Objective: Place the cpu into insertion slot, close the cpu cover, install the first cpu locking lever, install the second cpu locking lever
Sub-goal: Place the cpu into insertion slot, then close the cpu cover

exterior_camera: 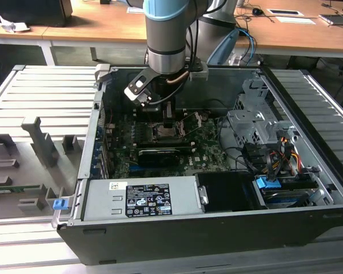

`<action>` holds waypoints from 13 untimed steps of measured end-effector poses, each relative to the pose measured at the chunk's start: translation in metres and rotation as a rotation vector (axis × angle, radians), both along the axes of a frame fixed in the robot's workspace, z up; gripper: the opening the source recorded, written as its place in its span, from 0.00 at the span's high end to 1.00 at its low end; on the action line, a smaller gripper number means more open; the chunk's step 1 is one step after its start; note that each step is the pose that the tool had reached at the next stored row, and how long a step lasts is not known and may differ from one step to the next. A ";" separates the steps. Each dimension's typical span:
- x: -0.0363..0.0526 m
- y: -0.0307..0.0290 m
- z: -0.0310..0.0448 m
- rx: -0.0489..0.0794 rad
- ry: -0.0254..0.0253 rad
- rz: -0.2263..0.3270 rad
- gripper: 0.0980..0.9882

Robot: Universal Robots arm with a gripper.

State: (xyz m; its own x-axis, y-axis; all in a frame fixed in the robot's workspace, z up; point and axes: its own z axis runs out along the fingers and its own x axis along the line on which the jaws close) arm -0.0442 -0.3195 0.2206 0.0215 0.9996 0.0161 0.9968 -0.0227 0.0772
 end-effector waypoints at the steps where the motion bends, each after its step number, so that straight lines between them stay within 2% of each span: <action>1: 0.0000 0.0000 0.0000 0.000 -0.0001 0.000 0.99; 10: 0.0000 0.0000 0.0021 0.000 0.0000 0.000 0.99; 13: 0.0055 0.0000 0.0022 0.000 0.0041 0.000 0.99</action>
State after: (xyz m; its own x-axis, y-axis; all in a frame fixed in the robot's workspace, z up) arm -0.0387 -0.3194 0.2228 0.0217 0.9996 0.0161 0.9971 -0.0228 0.0731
